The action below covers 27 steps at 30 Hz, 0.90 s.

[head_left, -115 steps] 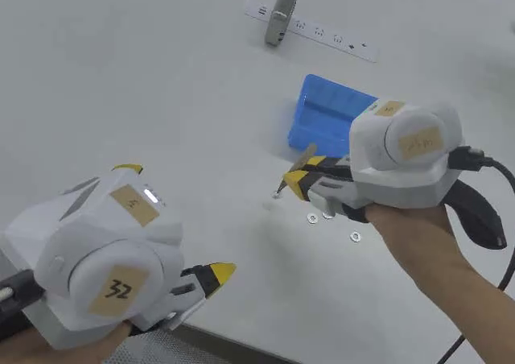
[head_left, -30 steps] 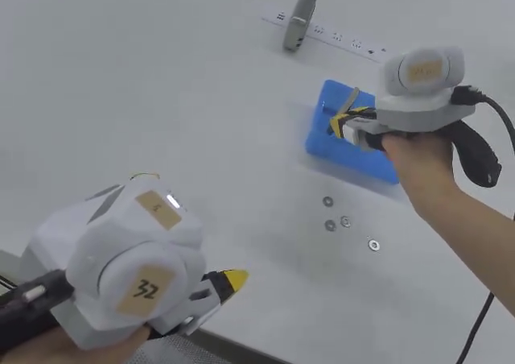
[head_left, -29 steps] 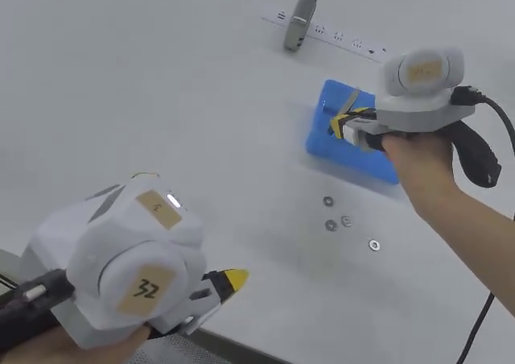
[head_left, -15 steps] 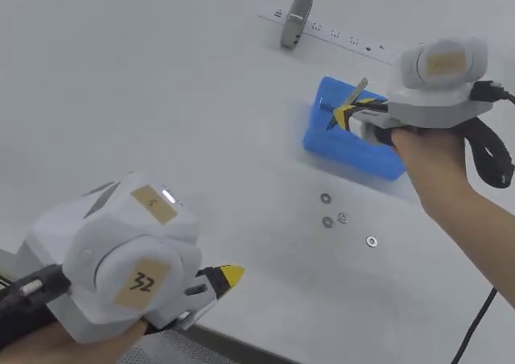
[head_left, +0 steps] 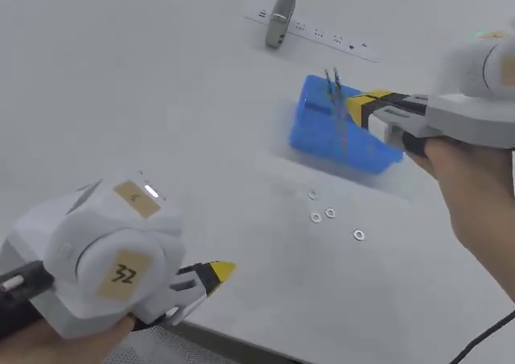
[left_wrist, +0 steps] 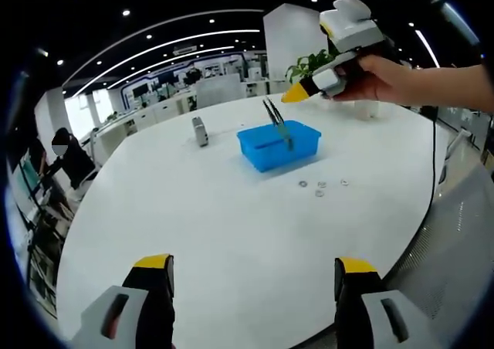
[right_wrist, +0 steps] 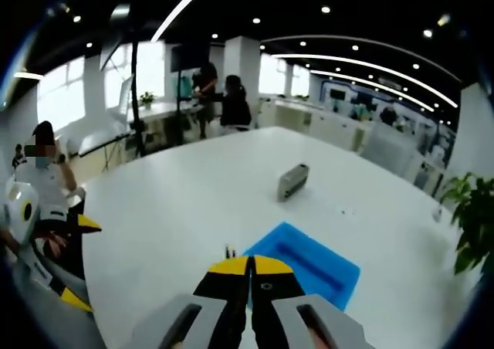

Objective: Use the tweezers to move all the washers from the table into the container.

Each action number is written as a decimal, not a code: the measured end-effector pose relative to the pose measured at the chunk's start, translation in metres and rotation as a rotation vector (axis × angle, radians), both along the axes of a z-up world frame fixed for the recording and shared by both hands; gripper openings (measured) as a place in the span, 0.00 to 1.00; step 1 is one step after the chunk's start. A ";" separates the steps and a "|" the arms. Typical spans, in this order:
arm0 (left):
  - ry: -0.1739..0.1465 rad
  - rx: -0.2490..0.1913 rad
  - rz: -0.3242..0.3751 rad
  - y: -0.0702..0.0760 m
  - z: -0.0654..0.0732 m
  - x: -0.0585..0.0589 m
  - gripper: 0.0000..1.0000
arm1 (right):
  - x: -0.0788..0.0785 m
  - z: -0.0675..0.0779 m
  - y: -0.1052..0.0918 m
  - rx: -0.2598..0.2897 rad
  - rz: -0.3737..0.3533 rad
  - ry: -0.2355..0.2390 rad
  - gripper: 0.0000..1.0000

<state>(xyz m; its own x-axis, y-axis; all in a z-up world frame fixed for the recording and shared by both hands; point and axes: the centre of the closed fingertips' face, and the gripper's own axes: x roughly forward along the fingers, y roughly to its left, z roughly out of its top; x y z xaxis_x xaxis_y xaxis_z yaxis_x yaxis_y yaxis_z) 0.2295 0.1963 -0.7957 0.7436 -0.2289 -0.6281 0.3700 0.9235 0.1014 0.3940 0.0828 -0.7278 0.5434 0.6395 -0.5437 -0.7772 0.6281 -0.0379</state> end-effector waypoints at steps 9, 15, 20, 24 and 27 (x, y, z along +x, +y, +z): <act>0.008 0.005 -0.002 0.000 -0.001 0.000 0.87 | -0.015 -0.031 -0.012 -0.010 -0.016 0.079 0.00; 0.010 0.003 0.002 0.001 -0.002 0.000 0.87 | -0.017 -0.033 -0.015 0.009 -0.032 0.111 0.00; 0.011 0.004 0.000 0.000 -0.002 0.000 0.87 | -0.016 -0.027 -0.014 0.008 -0.030 0.100 0.00; 0.011 0.002 0.003 0.001 -0.002 0.000 0.87 | -0.016 -0.025 -0.011 0.005 -0.025 0.095 0.00; 0.012 0.003 0.006 0.001 -0.002 0.000 0.86 | -0.019 -0.025 -0.008 0.001 -0.019 0.093 0.00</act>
<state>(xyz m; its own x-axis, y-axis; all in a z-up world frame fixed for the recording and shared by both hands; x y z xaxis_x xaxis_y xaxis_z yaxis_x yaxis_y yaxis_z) 0.2295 0.1976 -0.7981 0.7372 -0.2225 -0.6380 0.3657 0.9253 0.0999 0.3750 0.0753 -0.7532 0.5022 0.6305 -0.5919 -0.7655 0.6425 0.0349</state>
